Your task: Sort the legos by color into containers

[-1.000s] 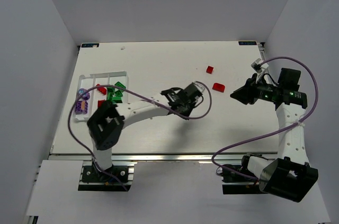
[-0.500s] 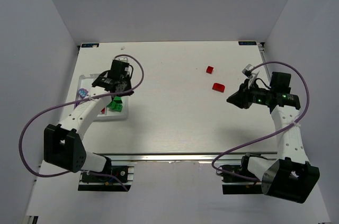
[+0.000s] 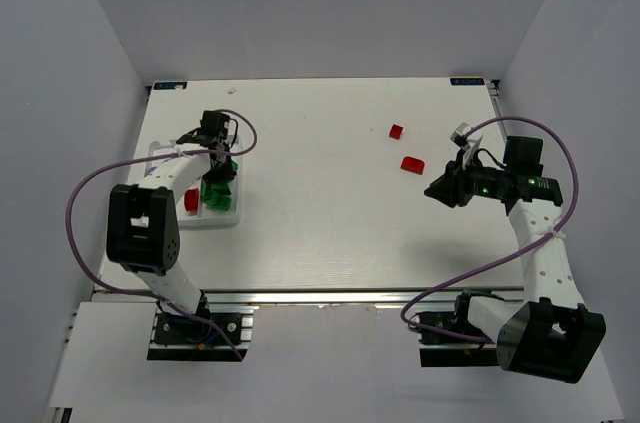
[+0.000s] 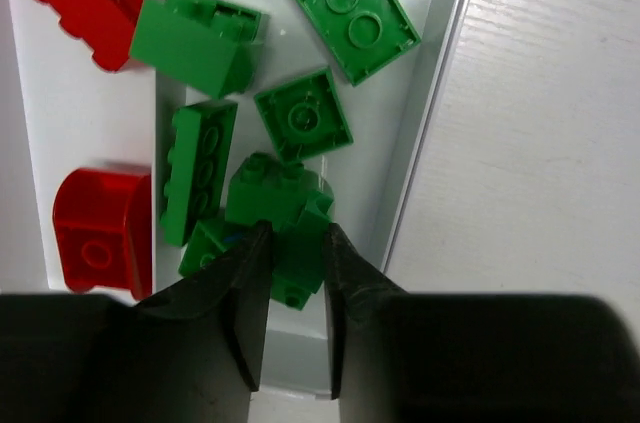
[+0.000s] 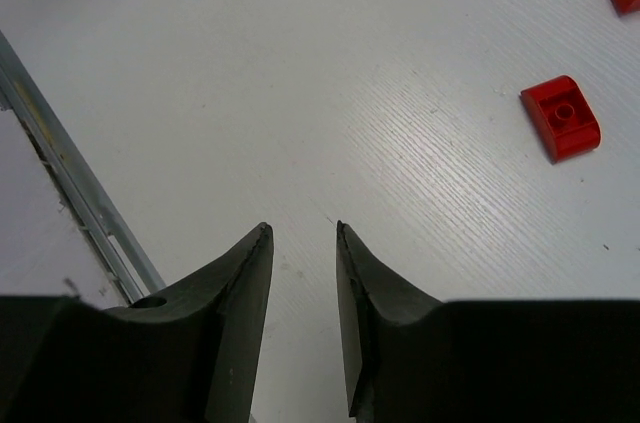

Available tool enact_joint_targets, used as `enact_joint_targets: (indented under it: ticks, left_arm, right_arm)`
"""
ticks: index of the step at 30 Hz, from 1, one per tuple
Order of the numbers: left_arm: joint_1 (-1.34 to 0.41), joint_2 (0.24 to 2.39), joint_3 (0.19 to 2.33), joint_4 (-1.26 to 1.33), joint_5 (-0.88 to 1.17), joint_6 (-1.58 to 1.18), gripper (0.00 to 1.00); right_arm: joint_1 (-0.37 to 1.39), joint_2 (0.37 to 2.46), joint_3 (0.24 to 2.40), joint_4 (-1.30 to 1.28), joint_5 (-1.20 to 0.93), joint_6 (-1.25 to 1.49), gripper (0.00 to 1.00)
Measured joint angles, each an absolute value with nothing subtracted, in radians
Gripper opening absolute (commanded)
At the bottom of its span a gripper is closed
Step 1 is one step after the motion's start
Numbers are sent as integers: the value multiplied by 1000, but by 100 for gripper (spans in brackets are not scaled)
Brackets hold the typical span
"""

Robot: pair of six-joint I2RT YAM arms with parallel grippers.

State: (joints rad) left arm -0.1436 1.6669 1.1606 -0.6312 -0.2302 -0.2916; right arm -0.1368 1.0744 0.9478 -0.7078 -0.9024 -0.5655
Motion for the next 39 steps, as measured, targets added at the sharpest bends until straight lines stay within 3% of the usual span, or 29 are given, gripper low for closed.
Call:
enact_joint_targets:
  ticks: [2, 3, 6, 17, 21, 23, 24, 39]
  left_arm:
    - [-143, 1706, 1183, -625, -235, -285, 51]
    - [-143, 1725, 1196, -620, -241, -286, 63]
    - [-142, 1747, 1219, -614, -259, -283, 74]
    - [-139, 1661, 1267, -628, -237, -310, 78]
    - [-139, 1469, 1210, -596, -149, -360, 84]
    - [-139, 1356, 1161, -587, -107, -392, 84]
    - [-139, 1301, 1136, -587, -88, -409, 84]
    - [-139, 899, 945, -655, 12, -578, 89]
  right_arm:
    - [-137, 1074, 948, -708, -892, -572, 41]
    - [-137, 1074, 948, -708, -888, -576, 42]
    - [-136, 1075, 948, -708, -879, -583, 44]
    - [-110, 1112, 948, -663, -740, -532, 43]
    - [-43, 1192, 981, -624, -576, -488, 62]
    - [-6, 1258, 1018, -611, -506, -467, 85]
    - [17, 1298, 1049, -615, -472, -468, 89]
    - [113, 1955, 1649, -773, -312, -803, 85]
